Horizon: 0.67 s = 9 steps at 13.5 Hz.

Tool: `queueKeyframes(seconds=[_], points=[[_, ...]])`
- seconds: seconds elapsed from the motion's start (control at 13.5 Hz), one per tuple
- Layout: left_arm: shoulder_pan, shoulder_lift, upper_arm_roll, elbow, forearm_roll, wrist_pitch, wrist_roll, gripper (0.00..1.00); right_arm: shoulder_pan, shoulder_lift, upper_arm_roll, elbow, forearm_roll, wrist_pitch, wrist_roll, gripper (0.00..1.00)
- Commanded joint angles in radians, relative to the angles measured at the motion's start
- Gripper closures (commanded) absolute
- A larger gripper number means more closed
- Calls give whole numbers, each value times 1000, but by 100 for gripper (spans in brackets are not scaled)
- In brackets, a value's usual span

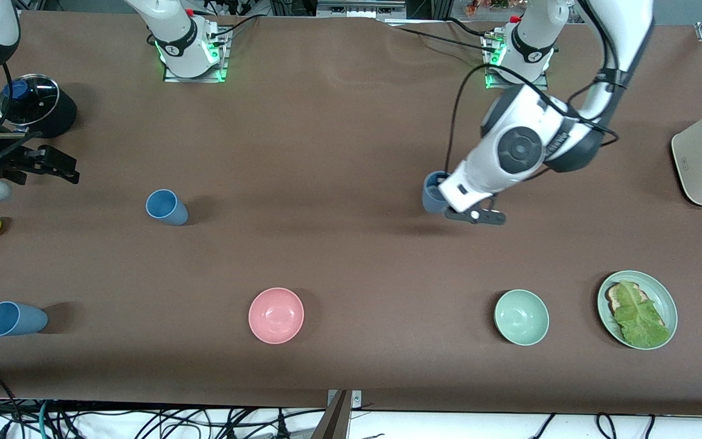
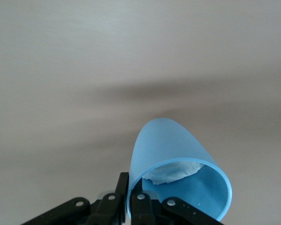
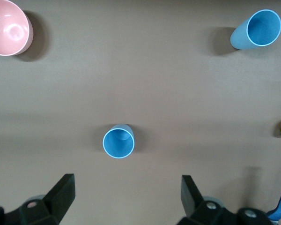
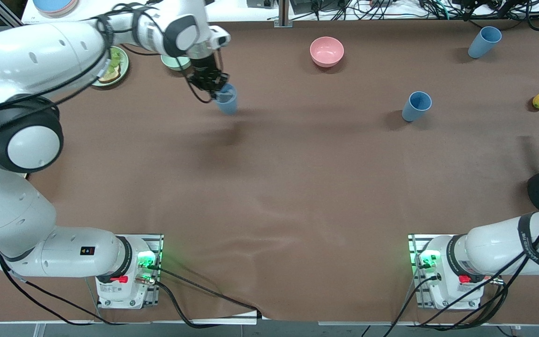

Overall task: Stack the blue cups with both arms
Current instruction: 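Carry the blue cup with the left gripper toward the table middle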

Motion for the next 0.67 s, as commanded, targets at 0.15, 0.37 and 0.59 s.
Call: queueKeyframes(seconds=[0.15, 0.37, 0.59], points=[[-101, 94, 9, 69, -19, 65, -86, 100, 0, -2, 1, 0, -1, 0, 14, 0], [-152, 140, 15, 69, -16, 142, -113, 100, 0, -2, 1, 0, -1, 0, 14, 0], [-152, 181, 13, 72, 77, 237, -113, 100, 0, -2, 1, 0, -1, 0, 14, 0]])
